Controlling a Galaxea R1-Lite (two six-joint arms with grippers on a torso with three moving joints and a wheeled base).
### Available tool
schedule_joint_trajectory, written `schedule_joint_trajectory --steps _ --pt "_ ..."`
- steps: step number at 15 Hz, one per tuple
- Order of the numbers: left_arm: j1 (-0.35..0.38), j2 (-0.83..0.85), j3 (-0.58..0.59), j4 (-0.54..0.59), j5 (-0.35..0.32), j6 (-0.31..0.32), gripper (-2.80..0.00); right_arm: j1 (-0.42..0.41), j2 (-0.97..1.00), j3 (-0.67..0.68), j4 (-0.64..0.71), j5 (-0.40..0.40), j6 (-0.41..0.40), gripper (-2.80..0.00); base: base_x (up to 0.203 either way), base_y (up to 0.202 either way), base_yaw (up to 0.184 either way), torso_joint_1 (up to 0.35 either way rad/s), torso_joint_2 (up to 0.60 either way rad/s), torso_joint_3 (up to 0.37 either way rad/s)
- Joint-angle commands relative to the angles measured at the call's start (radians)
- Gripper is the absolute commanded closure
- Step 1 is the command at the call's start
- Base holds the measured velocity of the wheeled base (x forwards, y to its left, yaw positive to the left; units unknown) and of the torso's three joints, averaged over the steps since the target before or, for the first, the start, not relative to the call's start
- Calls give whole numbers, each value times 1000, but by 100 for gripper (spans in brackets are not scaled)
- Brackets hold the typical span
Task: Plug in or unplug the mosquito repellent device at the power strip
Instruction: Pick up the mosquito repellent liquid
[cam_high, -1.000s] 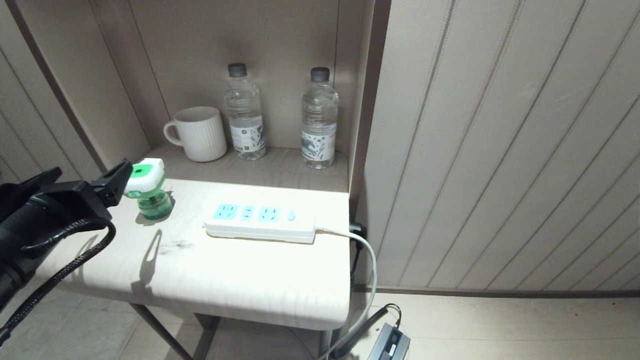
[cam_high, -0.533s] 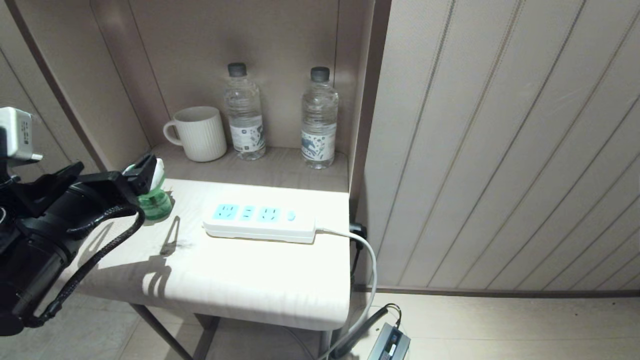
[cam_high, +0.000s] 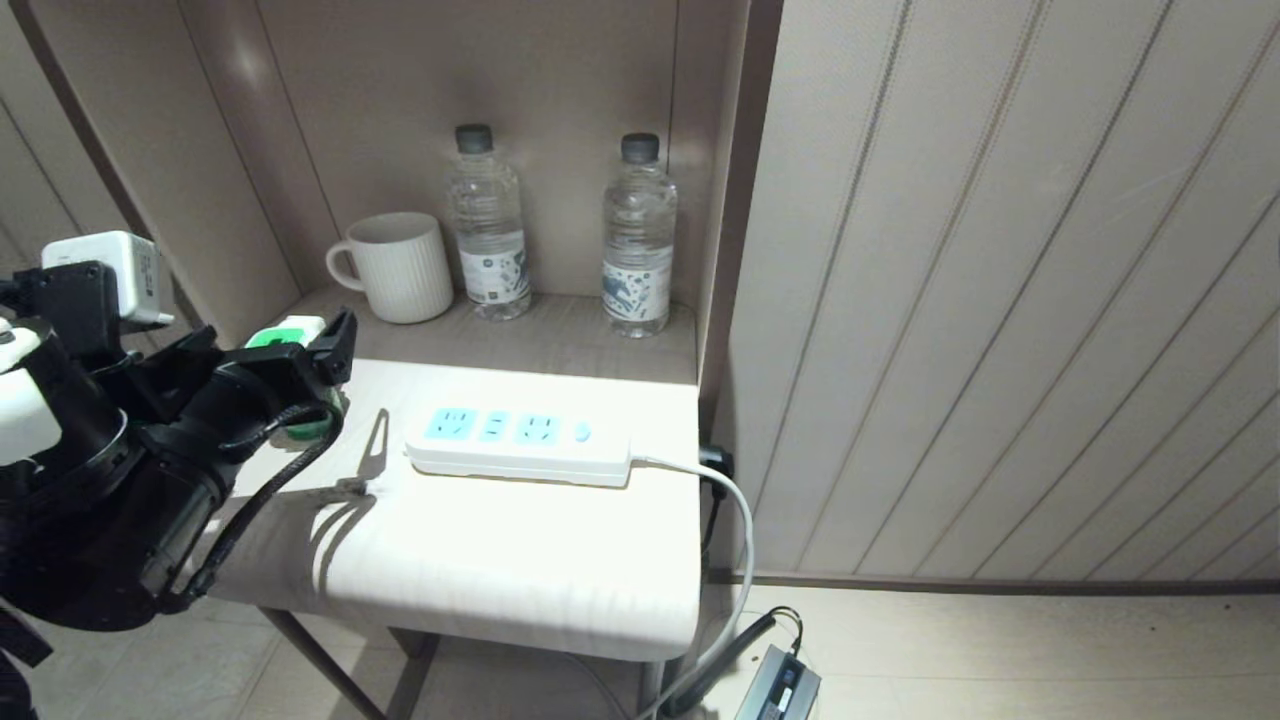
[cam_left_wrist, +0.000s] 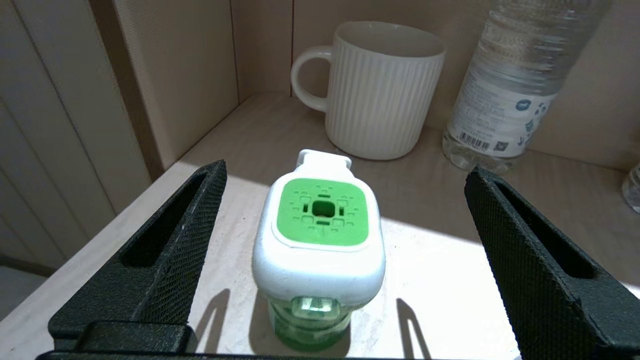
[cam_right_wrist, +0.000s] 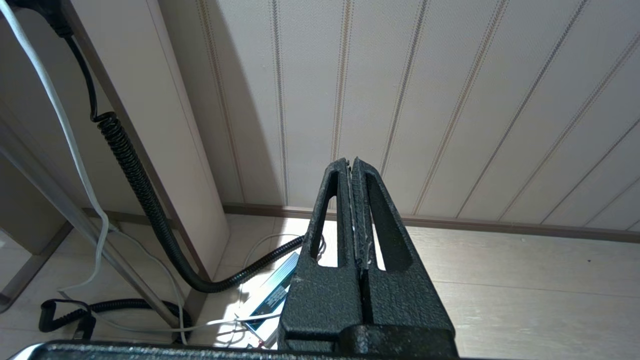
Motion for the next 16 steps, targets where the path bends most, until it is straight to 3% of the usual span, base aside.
schedule_joint_trajectory --steps 1,5,10,16 --pt "0 45 4 -24 5 -1 -280 0 0 0 0 0 0 0 0 0 0 0 0 0" --pt "28 62 5 -61 20 -5 -280 0 0 0 0 0 0 0 0 0 0 0 0 0" --pt "54 130 11 -189 24 27 -280 0 0 0 0 0 0 0 0 0 0 0 0 0" --pt "57 159 -9 -202 23 36 -280 -1 0 0 0 0 0 0 0 0 0 0 0 0"
